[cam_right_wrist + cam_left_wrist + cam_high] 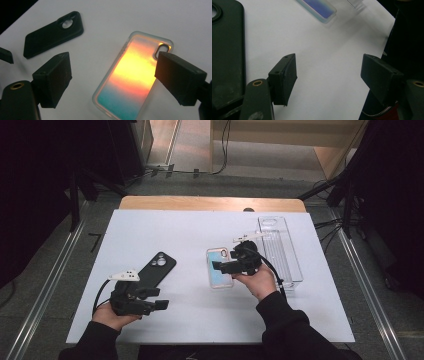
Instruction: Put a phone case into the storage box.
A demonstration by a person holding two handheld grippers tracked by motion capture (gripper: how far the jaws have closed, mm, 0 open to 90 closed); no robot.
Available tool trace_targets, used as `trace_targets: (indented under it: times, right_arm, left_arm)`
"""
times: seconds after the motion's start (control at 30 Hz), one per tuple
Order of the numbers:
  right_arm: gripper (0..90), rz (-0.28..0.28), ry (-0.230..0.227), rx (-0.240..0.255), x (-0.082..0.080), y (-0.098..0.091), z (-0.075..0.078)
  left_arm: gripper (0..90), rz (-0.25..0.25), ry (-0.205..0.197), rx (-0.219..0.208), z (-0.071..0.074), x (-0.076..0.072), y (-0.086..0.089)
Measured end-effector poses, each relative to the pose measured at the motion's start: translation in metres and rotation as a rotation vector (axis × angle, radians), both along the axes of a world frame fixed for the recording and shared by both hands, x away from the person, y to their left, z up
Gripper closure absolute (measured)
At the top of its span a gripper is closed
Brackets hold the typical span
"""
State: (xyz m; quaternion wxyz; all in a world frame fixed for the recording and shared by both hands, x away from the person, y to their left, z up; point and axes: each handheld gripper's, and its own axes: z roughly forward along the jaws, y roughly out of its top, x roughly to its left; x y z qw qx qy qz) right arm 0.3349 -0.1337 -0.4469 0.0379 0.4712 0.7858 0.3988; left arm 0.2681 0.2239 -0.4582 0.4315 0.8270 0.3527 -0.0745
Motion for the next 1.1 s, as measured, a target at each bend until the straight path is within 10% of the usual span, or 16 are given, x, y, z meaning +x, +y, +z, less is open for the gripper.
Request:
trace_targets:
  times: [0.2,0.53,1.1]
  right_arm:
    - [14.9,0.043,0.019,-0.004,0.005,0.013,-0.009]
    - [87.2,0.148,0.103,-0.044,0.004,0.035,-0.026]
    - [87.2,0.159,0.184,-0.072,0.0,0.043,-0.055]
  left_arm:
    - [29.3,-0.001,0.0,0.001,0.0,0.0,0.0]
    - [29.3,0.001,0.0,0.003,0.0,0.0,0.0]
    - [29.4,0.0,-0.005,0.0,0.001,0.0,0.0]
